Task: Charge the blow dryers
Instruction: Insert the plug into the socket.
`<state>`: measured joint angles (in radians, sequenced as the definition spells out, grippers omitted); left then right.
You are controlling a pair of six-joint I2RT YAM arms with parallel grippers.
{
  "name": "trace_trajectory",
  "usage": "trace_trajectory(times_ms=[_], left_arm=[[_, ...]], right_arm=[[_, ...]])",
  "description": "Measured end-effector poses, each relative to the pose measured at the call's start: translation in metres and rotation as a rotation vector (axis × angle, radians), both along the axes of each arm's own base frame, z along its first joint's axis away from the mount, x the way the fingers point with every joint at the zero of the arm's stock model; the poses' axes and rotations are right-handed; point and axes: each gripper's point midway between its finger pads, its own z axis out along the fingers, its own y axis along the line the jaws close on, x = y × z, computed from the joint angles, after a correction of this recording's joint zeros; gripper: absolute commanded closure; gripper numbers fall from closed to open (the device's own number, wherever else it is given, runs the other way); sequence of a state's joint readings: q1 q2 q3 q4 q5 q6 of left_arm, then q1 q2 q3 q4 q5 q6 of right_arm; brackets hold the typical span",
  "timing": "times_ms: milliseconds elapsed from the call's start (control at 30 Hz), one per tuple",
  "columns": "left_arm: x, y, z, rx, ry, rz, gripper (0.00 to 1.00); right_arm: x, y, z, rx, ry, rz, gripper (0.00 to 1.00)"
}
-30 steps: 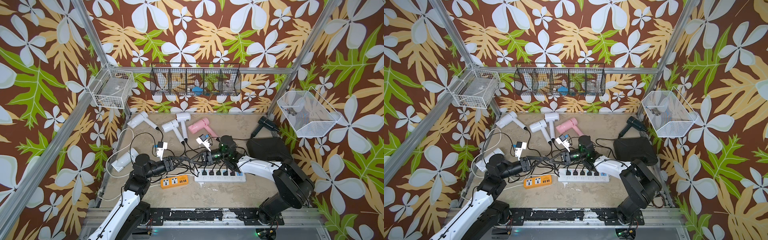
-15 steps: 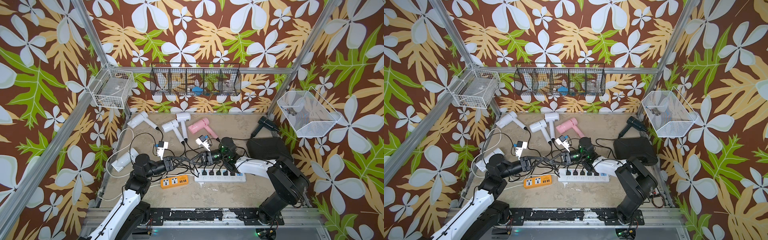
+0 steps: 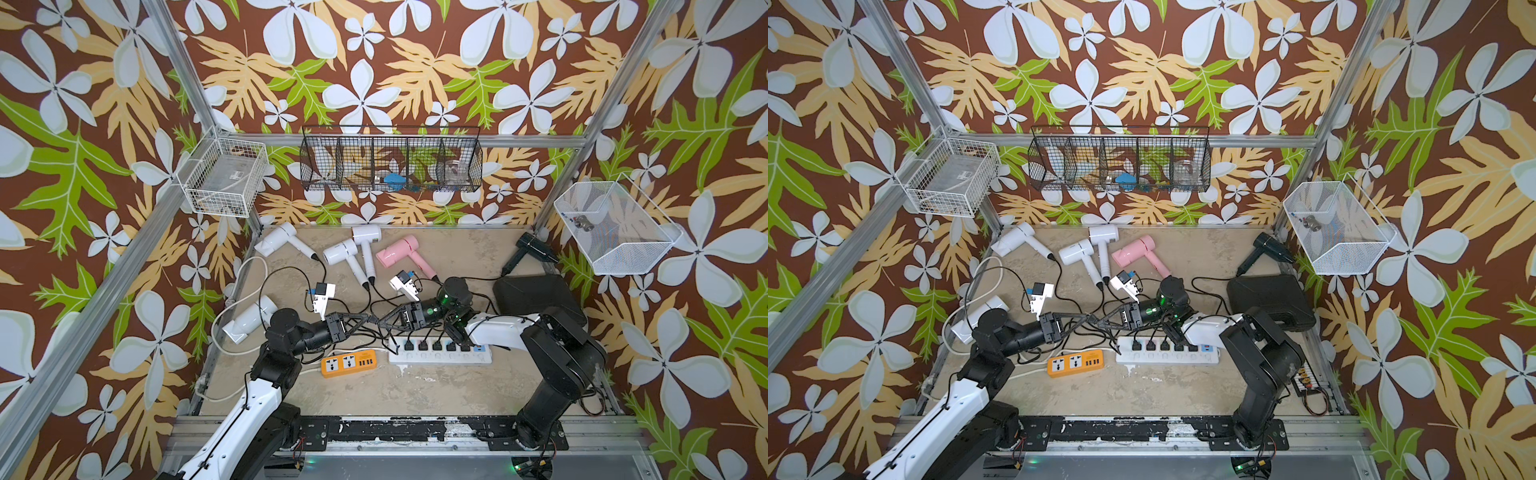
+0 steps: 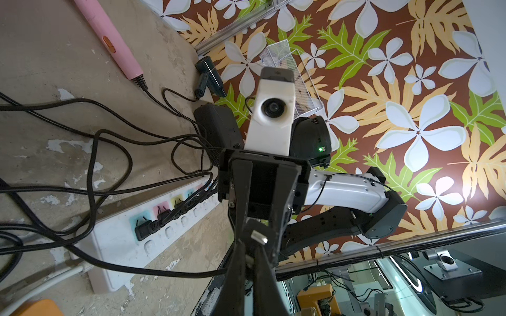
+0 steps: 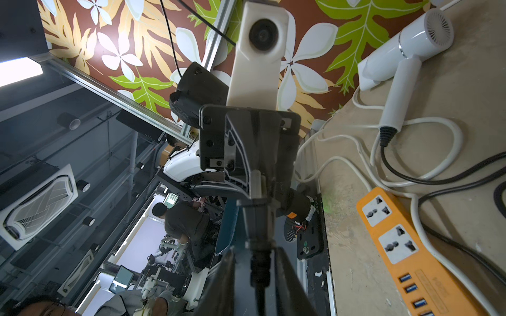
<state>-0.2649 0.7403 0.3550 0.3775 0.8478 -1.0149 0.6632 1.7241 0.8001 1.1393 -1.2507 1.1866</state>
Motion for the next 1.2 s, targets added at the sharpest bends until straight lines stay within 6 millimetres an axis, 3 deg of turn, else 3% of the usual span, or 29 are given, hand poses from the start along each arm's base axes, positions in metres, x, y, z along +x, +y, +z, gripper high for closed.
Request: trace_trajectory(times_ms=[233,333,467,567,800,1000,1067,1200], left_arm=[[0.002,0.004,-0.006,-0.014,0.045,0.044,1.00],[0.006,0.008,-0.010,-0.033,0.086,0.080,1.00],[0.011,0.012,-0.011,-0.059,0.136,0.128,1.00],[0.015,0.014,-0.010,-0.078,0.177,0.158,1.00],[0.027,0.022,0.001,-0.059,0.264,0.241,1.00],[0.029,0.030,0.003,-0.012,0.359,0.307,1.00],[0.029,0.033,0.000,0.004,0.396,0.329,1.00],[0.025,0.037,-0.006,0.026,0.475,0.357,1.00]], right_arm=[[0.014,0.000,0.023,-0.029,-0.129,-0.121,0.27],[0.030,-0.004,0.034,-0.086,-0.230,-0.251,0.22],[0.031,-0.013,0.029,-0.170,-0.288,-0.340,0.22],[0.014,-0.008,0.020,-0.225,-0.328,-0.352,0.24],[-0.046,0.002,0.000,-0.266,-0.436,-0.355,0.28],[-0.080,0.015,-0.005,-0.215,-0.510,-0.389,0.28],[-0.085,0.023,-0.006,-0.198,-0.522,-0.398,0.29],[-0.074,0.036,-0.025,-0.220,-0.519,-0.456,0.29]])
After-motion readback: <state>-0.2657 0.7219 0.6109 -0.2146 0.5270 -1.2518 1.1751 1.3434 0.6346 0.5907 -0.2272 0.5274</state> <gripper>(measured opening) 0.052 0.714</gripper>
